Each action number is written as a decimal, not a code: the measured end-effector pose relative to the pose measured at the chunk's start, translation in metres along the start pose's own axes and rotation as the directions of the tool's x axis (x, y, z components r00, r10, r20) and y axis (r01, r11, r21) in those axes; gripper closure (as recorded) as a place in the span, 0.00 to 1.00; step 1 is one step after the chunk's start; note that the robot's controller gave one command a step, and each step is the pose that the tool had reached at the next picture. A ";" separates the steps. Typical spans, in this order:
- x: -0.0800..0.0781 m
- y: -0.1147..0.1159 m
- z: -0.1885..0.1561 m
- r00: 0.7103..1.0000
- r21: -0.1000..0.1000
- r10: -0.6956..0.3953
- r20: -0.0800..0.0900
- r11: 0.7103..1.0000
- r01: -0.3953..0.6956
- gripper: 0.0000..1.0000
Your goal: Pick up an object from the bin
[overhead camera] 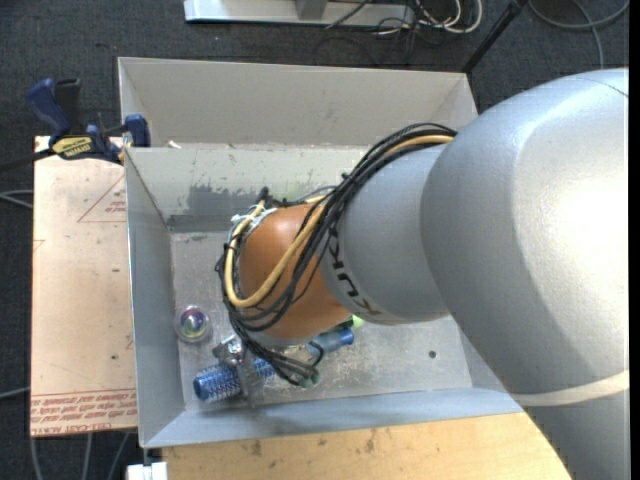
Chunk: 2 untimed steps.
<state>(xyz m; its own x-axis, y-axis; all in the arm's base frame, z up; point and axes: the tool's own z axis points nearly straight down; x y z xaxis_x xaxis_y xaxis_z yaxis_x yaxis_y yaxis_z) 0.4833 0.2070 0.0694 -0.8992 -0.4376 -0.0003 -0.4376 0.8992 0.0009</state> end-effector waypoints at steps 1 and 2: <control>-0.007 -0.005 -0.129 1.000 0.001 -0.014 0.009 1.000 0.014 1.00; -0.015 -0.015 -0.205 0.949 0.002 -0.316 0.006 0.949 0.316 1.00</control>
Offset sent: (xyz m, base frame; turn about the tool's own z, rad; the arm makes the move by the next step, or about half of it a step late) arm 0.0068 -0.0029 0.1256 -0.0166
